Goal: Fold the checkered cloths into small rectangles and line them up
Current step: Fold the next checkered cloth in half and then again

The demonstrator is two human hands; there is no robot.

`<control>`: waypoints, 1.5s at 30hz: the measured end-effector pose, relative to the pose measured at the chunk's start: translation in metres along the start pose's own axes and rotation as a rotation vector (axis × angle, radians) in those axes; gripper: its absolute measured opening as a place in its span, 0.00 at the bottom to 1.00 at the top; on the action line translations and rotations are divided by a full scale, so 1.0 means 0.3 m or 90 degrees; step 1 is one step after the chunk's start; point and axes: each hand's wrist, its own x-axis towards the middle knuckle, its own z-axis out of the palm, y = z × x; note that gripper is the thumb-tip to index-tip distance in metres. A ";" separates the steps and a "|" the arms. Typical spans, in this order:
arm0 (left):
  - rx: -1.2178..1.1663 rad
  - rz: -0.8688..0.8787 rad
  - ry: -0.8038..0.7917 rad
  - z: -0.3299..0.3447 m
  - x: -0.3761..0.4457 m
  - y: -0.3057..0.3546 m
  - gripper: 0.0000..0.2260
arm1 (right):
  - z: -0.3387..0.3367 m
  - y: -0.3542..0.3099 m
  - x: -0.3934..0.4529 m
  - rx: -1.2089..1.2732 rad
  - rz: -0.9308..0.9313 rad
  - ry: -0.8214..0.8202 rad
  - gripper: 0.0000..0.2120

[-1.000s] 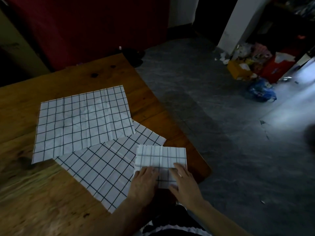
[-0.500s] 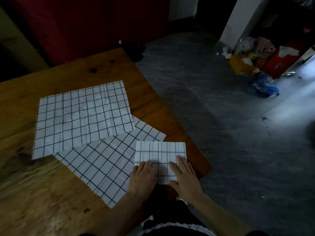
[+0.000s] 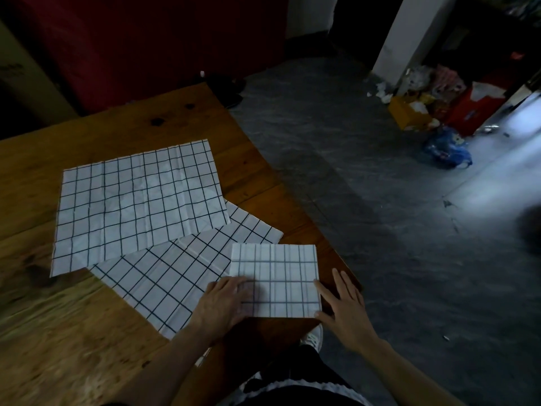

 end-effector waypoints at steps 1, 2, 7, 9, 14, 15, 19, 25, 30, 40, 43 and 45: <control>-0.004 0.004 -0.011 -0.002 0.002 -0.005 0.23 | 0.000 0.006 -0.002 0.004 0.006 0.002 0.33; -0.002 0.008 -0.020 -0.003 0.005 -0.011 0.22 | -0.001 0.012 -0.005 0.006 0.009 0.004 0.33; 0.020 0.015 -0.024 -0.017 0.015 -0.024 0.15 | -0.009 0.017 -0.017 0.028 0.021 0.010 0.33; 0.036 0.019 -0.022 -0.030 0.016 -0.021 0.15 | -0.022 -0.001 -0.018 0.047 0.017 0.027 0.33; 0.068 0.068 -0.062 -0.039 0.005 -0.024 0.16 | -0.046 -0.079 0.013 0.053 -0.090 0.106 0.26; 0.077 0.068 -0.065 -0.043 0.003 -0.020 0.16 | -0.042 -0.093 0.021 0.050 -0.109 0.104 0.25; 0.101 0.064 -0.057 -0.053 0.011 0.008 0.15 | -0.022 -0.120 0.027 0.059 -0.104 0.073 0.25; 0.140 0.062 -0.047 -0.050 0.012 0.029 0.17 | -0.025 -0.119 0.025 0.072 -0.095 0.078 0.25; 0.141 0.040 -0.049 -0.035 0.004 0.031 0.17 | -0.025 -0.119 0.020 0.083 -0.088 0.068 0.26; -0.001 -0.011 0.088 -0.137 0.020 0.116 0.05 | -0.103 -0.226 0.010 0.132 -0.141 0.126 0.33; -0.022 -0.034 0.124 -0.183 0.052 0.162 0.06 | -0.153 -0.307 0.009 0.121 -0.196 0.140 0.34; -0.045 -0.043 0.163 -0.213 0.069 0.191 0.06 | -0.183 -0.354 0.013 0.111 -0.206 0.168 0.27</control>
